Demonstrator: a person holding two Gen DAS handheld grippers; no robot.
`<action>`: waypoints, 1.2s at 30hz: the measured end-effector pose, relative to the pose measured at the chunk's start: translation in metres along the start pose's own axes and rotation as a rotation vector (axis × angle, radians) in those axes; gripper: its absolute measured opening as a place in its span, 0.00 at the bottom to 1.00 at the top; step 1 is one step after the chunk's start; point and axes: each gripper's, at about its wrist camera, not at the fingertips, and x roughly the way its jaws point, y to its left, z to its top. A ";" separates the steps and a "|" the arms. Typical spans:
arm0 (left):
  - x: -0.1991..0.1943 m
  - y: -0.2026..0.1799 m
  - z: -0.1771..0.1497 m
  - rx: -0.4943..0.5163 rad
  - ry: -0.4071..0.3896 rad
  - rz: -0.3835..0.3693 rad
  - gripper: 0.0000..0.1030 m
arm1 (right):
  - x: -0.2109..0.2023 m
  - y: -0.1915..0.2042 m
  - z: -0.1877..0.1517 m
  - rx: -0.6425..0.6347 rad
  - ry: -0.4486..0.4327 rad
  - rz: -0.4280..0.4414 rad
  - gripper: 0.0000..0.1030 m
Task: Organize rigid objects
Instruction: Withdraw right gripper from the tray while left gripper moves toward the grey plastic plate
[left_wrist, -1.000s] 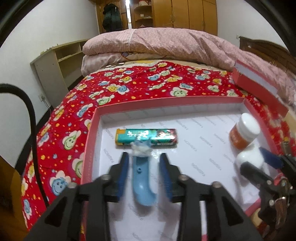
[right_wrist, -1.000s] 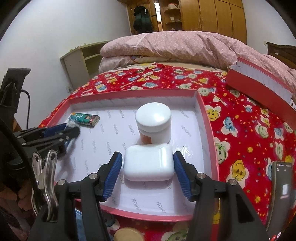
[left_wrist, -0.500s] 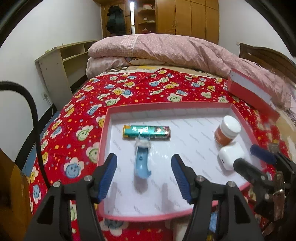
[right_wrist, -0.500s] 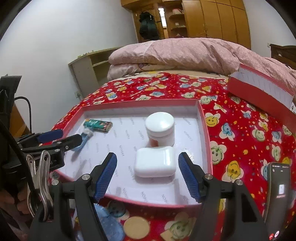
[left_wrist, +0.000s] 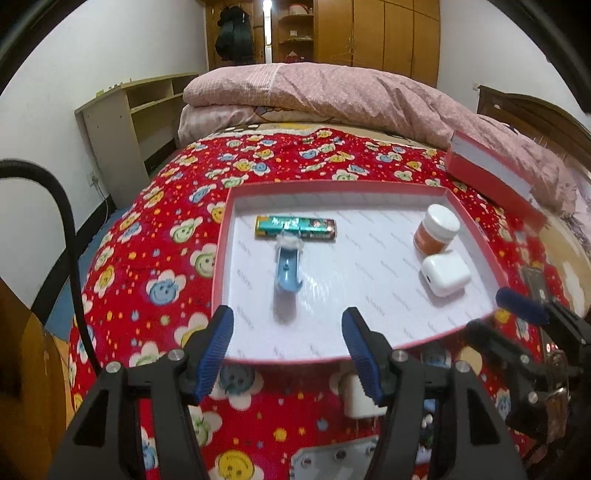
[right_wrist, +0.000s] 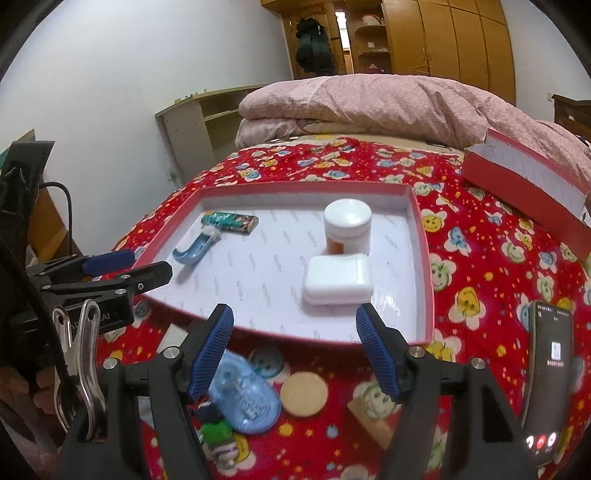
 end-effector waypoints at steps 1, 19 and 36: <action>-0.002 0.001 -0.002 -0.003 0.005 -0.001 0.63 | -0.002 0.000 -0.001 0.003 0.001 0.000 0.69; -0.020 0.008 -0.052 -0.008 0.083 -0.034 0.63 | -0.030 -0.014 -0.044 0.052 0.055 -0.033 0.69; -0.036 -0.020 -0.084 0.059 0.097 -0.080 0.82 | -0.053 -0.020 -0.082 0.065 0.077 -0.037 0.69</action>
